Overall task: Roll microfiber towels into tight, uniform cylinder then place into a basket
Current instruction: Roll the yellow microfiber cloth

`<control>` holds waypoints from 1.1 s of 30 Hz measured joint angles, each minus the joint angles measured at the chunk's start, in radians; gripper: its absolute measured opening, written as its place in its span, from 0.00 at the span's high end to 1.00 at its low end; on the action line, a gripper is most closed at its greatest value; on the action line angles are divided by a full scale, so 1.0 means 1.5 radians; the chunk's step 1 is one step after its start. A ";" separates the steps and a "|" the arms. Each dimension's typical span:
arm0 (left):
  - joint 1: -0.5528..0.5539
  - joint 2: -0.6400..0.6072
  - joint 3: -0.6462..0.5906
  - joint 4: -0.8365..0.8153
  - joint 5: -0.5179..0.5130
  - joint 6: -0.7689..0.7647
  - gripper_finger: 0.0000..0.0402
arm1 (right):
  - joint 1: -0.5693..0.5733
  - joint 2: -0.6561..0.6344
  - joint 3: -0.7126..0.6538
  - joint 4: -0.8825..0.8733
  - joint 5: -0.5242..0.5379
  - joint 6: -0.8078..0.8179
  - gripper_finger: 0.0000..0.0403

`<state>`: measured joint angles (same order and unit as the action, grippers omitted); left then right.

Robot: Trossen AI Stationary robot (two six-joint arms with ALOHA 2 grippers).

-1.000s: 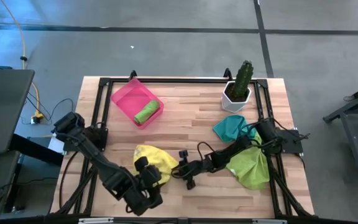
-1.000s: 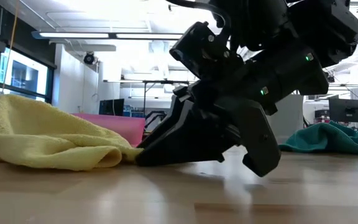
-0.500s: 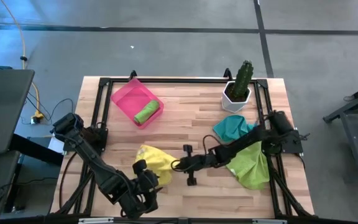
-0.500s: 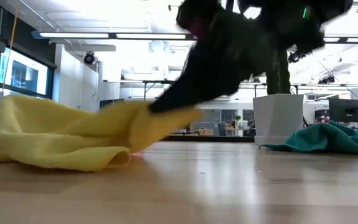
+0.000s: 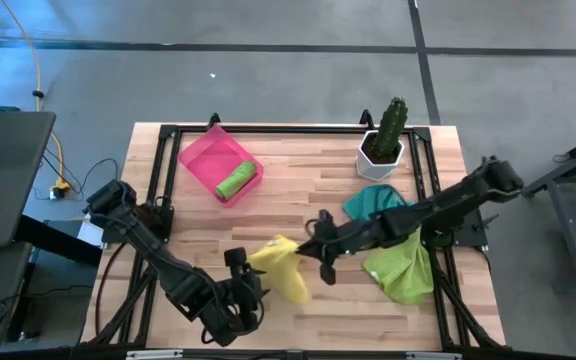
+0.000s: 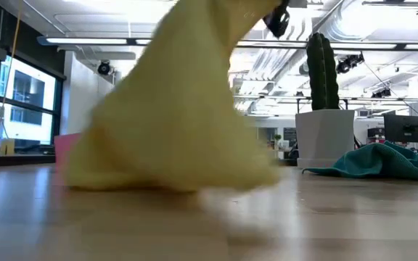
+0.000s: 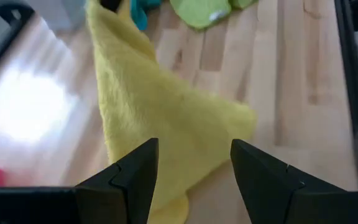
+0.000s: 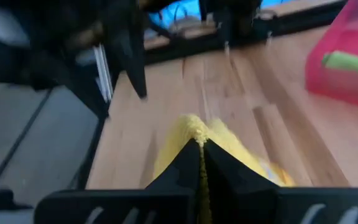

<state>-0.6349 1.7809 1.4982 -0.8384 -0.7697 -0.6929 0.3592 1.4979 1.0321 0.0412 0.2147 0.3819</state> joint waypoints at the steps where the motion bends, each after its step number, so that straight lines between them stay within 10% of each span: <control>1: 0.005 0.000 0.000 0.009 -0.008 0.020 0.52 | 0.000 -0.013 0.000 0.002 0.015 0.007 1.00; 17: 0.064 0.005 -0.001 0.096 -0.015 0.169 0.52 | -0.061 -0.099 0.001 -0.180 0.205 0.203 1.00; 27: 0.071 0.005 -0.001 0.103 -0.014 0.153 0.52 | -0.058 -0.066 0.001 -0.330 -0.009 0.350 1.00; 33: 0.104 0.004 -0.057 0.144 0.010 0.141 0.52 | -0.059 -0.047 0.001 -0.335 0.000 0.374 1.00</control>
<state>-0.4783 1.7870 1.4120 -0.6228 -0.7547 -0.4817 0.2703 1.4268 1.0328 -0.4613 0.2153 0.9428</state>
